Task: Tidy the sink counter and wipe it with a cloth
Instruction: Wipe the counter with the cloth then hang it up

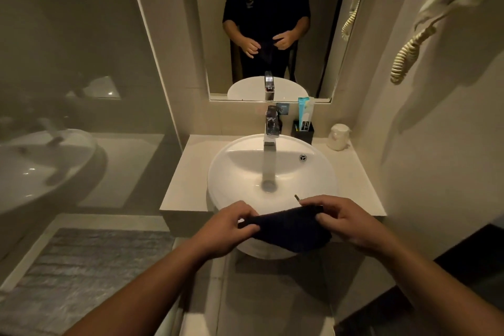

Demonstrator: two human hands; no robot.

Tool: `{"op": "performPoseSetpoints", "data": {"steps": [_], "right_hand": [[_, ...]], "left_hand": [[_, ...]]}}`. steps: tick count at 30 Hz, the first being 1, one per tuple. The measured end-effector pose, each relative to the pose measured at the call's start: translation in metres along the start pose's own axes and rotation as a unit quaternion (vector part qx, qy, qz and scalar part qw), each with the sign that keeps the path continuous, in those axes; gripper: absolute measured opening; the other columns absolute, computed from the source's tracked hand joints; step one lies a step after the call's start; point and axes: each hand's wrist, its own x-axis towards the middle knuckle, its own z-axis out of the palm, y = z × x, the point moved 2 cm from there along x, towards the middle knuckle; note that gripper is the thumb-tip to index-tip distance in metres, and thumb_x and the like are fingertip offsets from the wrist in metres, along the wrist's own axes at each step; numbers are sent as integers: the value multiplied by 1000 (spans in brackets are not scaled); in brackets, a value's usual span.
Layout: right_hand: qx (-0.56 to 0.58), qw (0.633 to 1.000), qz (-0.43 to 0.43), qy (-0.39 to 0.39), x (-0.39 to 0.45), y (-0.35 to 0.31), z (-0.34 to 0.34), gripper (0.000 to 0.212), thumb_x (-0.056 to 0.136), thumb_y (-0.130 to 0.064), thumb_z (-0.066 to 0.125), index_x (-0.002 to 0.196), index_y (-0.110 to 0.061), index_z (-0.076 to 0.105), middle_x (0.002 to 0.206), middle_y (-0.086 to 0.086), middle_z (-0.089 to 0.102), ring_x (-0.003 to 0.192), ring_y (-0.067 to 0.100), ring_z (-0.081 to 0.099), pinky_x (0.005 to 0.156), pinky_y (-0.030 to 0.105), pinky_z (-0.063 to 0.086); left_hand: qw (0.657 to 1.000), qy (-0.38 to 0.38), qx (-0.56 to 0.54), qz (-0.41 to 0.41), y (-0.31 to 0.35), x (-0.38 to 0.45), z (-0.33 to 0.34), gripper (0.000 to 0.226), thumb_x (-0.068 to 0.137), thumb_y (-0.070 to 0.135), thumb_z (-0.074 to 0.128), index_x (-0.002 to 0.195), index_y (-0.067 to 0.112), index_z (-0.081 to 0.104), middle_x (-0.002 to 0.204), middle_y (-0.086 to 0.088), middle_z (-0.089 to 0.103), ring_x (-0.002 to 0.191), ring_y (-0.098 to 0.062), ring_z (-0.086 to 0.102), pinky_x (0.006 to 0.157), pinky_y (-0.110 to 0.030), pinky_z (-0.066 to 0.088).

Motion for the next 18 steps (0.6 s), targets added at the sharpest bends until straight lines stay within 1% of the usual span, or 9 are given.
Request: {"op": "performPoseSetpoints", "data": {"steps": [1,3,6,8,9,11,13,16,18], "right_hand": [[-37,999,8,7,1,5,0,40,95,-9,46,111,-43,60,117,-15,60,110,11,58,86,24,56],[-71,997,32,28,4,15,2,33,94,-13,47,111,-38,61,112,-12,62,104,12,60,82,28,58],[-110,990,53,65,8,26,7,23,91,-13,52,93,-35,61,96,-9,65,88,12,62,69,26,57],[-131,985,58,93,10,29,10,19,87,-13,55,83,-31,57,90,-7,63,83,11,61,70,27,56],[-143,982,53,108,9,30,11,18,85,-13,56,80,-30,55,90,-6,61,82,11,60,72,29,55],[-161,978,26,126,8,31,13,19,83,-13,58,75,-29,52,93,-5,56,83,12,57,73,26,52],[-157,980,13,117,5,34,16,19,82,-13,57,73,-28,51,89,-5,58,80,14,57,70,25,49],[-142,987,36,73,-1,45,24,12,81,-13,56,75,-24,56,82,-4,62,76,14,59,69,32,50],[-120,990,50,52,-4,54,30,13,80,-13,56,73,-24,56,79,-3,63,75,14,59,70,34,51]], "left_hand": [[1000,13,22,15,3,1,-2,6,90,33,60,93,28,64,96,14,56,91,-3,55,85,-29,53],[996,26,67,48,12,2,-4,7,90,30,60,96,28,63,99,13,58,92,-4,55,83,-26,52],[989,27,127,74,21,6,-3,15,92,29,57,105,27,63,104,10,64,93,-4,56,85,-26,51],[985,29,153,76,22,7,0,17,94,31,55,109,28,63,105,10,66,93,-4,57,87,-24,50],[984,30,161,77,22,8,2,18,94,31,55,110,28,62,105,10,66,93,-5,57,87,-23,50],[984,27,160,77,19,5,5,19,94,30,55,112,28,62,107,10,66,95,-5,58,87,-23,49],[986,19,148,78,15,1,8,20,94,29,56,113,28,62,107,11,66,96,-6,59,86,-23,49],[990,-27,122,66,4,-4,12,19,93,30,57,111,28,62,104,11,67,93,-4,60,83,-27,51],[993,-62,92,52,-5,-6,16,18,93,32,58,110,29,63,102,13,68,92,-1,60,83,-26,52]]}}
